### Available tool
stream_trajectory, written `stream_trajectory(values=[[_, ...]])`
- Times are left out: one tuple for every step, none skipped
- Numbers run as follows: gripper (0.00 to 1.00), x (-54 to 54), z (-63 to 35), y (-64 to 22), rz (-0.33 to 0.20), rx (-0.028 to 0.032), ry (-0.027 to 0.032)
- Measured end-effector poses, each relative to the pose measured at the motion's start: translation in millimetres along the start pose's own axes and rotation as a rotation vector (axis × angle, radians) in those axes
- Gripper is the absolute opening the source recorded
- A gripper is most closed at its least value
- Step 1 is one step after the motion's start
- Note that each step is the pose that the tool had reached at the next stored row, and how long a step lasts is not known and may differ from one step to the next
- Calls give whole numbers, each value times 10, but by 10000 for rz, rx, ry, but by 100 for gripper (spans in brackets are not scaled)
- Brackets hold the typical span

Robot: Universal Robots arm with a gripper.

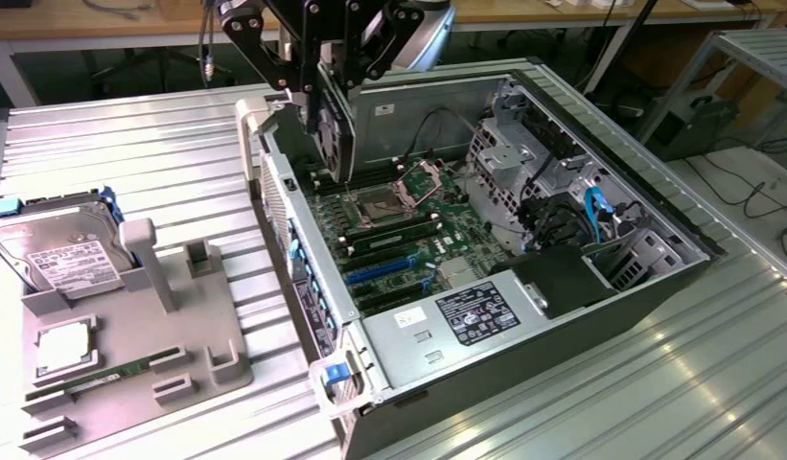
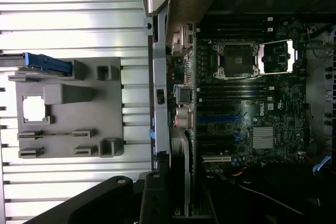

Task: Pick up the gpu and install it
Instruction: 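Pick up the gpu and move the gpu toward the slot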

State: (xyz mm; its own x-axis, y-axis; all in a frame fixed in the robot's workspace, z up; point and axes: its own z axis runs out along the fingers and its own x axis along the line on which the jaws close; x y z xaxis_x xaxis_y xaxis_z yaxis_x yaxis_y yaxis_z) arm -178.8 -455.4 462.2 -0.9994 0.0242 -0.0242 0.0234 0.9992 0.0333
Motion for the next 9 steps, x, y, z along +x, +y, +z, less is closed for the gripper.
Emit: stream_trajectory(values=[[28, -8, 0, 1, 0, 0, 0], [28, -16, 0, 1, 0, 1, 0], [28, -21, 0, 1, 1, 0, 0], [28, -29, 1, 1, 0, 0, 0], [28, -36, 1, 1, 0, 0, 0], [28, -43, 1, 1, 0, 0, 0], [28, -49, 1, 1, 0, 0, 0], [28, -55, 1, 1, 0, 0, 0], [28, -63, 1, 2, 0, 0, 0]])
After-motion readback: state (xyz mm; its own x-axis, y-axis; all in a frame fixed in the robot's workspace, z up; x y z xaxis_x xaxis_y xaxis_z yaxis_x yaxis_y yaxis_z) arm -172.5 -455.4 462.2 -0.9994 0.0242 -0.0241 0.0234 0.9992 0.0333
